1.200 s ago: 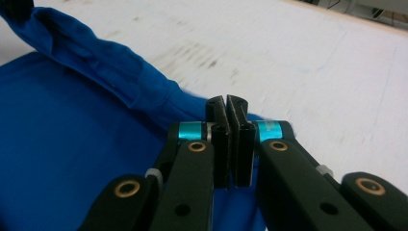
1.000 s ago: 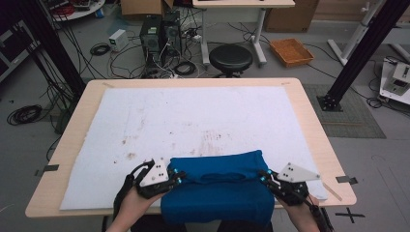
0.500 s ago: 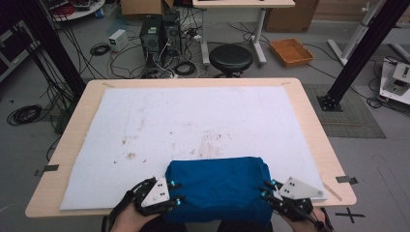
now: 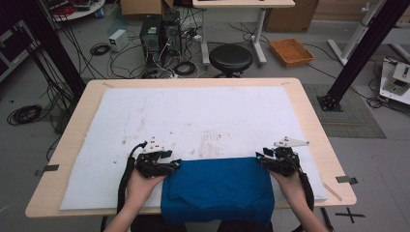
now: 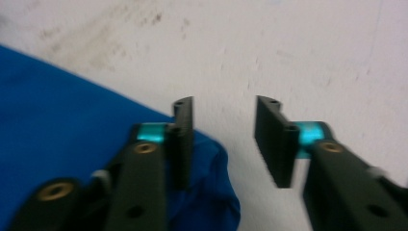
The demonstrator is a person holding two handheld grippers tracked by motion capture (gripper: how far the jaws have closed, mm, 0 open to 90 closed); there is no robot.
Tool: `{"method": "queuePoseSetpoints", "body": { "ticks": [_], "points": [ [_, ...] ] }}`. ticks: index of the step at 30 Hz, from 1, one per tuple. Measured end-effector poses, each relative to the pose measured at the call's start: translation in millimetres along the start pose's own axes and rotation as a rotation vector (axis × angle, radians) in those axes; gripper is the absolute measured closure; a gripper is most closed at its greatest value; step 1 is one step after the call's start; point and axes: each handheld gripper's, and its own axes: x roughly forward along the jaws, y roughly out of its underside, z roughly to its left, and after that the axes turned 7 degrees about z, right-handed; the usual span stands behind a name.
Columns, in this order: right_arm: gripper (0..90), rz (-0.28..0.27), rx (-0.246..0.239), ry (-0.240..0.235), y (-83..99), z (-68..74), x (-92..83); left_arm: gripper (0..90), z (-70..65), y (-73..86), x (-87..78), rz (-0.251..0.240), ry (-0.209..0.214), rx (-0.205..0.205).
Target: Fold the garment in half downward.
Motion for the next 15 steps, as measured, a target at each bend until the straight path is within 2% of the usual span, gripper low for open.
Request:
{"method": "queuePoseSetpoints", "body": {
  "ticks": [1, 4, 7, 9, 11, 13, 15],
  "points": [
    [74.3, 0.009, -0.009, 0.0, 2.7, -1.5, 0.9, 50.6, 0.3, 1.6, 0.6, 0.009, 0.005, 0.004],
    [74.4, 0.013, -0.003, -0.004, 8.1, -4.9, -0.6, 56.7, -1.2, 2.1, -1.3, 0.004, 0.002, 0.004],
    [65.2, -0.03, 0.017, -0.009, 7.4, -6.1, -9.1, 54.6, -2.6, 1.2, -4.0, -0.03, 0.009, -0.013],
    [58.1, -0.05, 0.043, -0.016, 5.1, -5.4, -13.0, 51.1, -1.2, 0.5, -5.1, -0.031, 0.011, -0.021],
    [55.0, -0.026, 0.052, -0.042, 4.0, -4.8, -9.8, 48.0, -0.4, 0.6, -3.1, -0.015, 0.02, -0.046],
    [53.9, 0.021, 0.056, -0.058, 6.0, -4.6, -3.4, 47.4, -1.1, 1.6, -1.6, 0.013, 0.023, -0.054],
    [54.9, 0.06, 0.063, -0.086, 9.9, -5.4, 2.4, 49.0, -2.4, 3.0, -2.1, 0.013, 0.021, -0.039]
  ]
}}
